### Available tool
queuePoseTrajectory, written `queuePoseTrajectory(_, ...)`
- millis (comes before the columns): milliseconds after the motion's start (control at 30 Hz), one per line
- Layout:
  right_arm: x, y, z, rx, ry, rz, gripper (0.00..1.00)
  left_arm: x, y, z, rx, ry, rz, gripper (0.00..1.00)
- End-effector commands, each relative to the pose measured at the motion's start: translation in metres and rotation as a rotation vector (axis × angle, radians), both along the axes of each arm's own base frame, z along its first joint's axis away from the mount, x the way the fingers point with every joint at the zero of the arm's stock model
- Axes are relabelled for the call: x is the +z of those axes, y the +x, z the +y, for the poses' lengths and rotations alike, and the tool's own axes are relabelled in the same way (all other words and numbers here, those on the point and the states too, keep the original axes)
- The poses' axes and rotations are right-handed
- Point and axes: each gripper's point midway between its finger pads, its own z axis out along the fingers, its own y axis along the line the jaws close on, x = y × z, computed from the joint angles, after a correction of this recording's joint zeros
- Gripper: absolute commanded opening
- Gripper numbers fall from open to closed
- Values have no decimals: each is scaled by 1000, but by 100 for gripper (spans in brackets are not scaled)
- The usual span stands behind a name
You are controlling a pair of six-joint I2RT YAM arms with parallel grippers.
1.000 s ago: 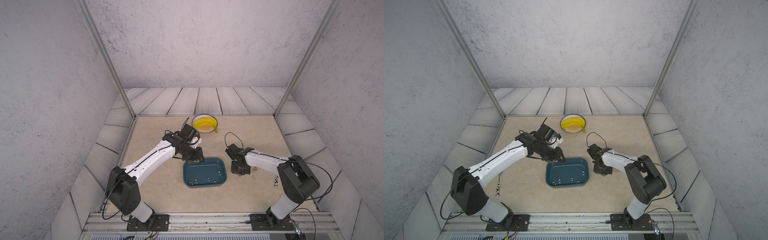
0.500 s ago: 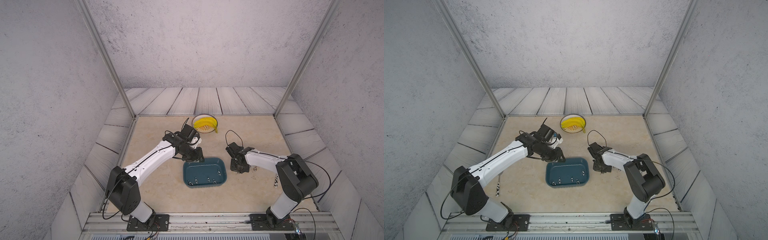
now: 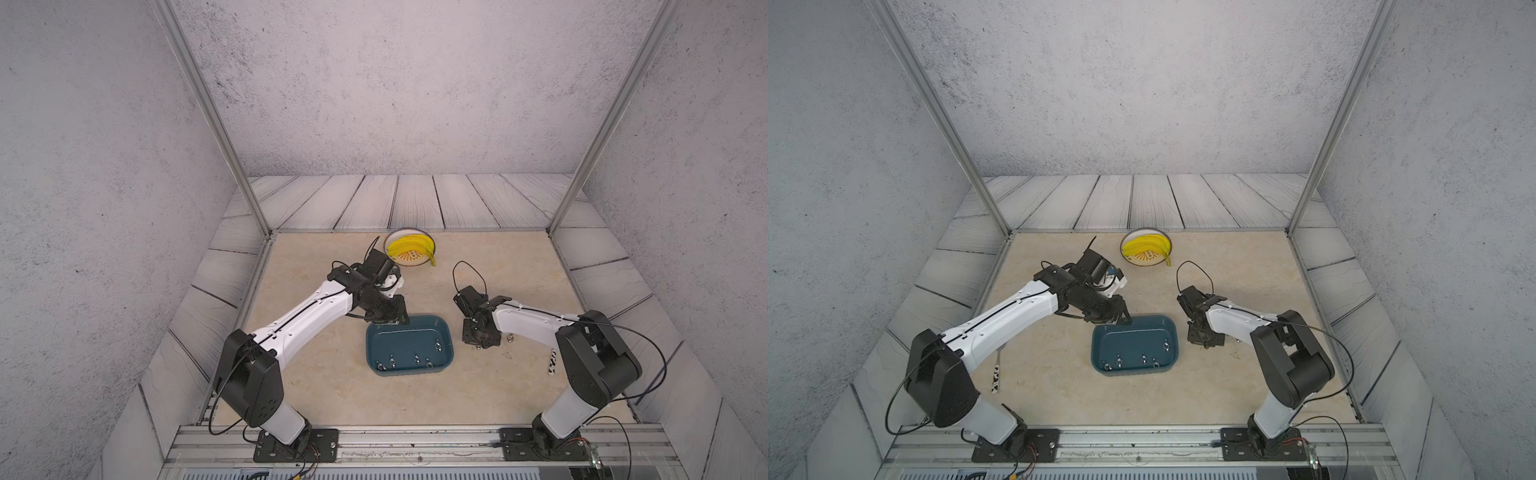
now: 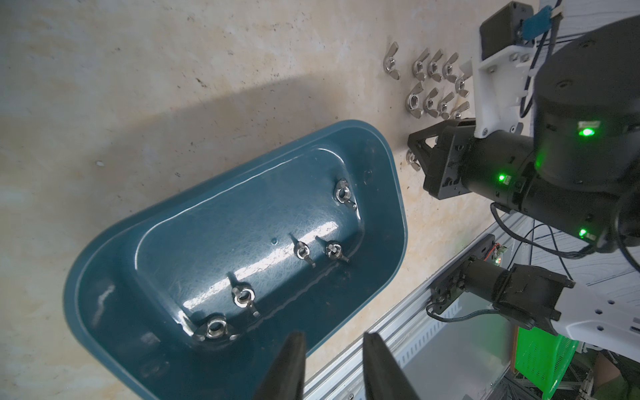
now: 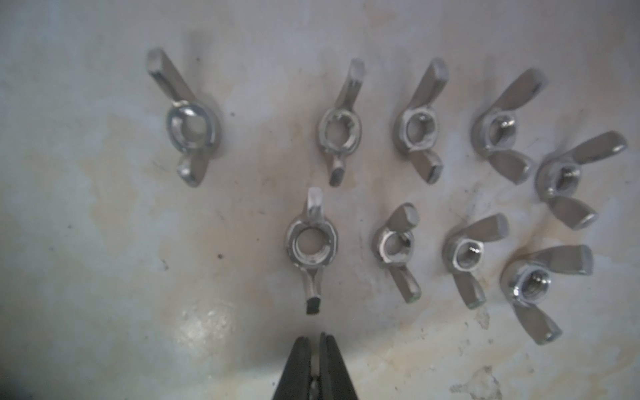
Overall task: Take out the wing nut from the storage box
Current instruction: Place the wing nut at the center of the board, then pick up the wing nut from the storage box.
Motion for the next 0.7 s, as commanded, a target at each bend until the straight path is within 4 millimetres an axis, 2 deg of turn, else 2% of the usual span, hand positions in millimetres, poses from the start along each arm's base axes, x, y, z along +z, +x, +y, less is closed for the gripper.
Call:
queuePoseTrajectory(0,9,-4,-6,0,-6,-9,14,0,0,-4,-20,-1,-1,35)
queuePoseTrajectory(233,27,1,-5,15,-3,-50,19,1,0,-4,-20,0,0,35)
queuePoseTrajectory(400,58,9,5,68,33,-115,19,2,2,0,-16,13,-14,35)
queuePoseTrajectory(533,90,9,42,191,72,-181,19,0,6,8,16,7,2,35)
queuePoseTrajectory(667,103,-4,89,302,70,-198,19,-4,16,26,111,-28,36,35)
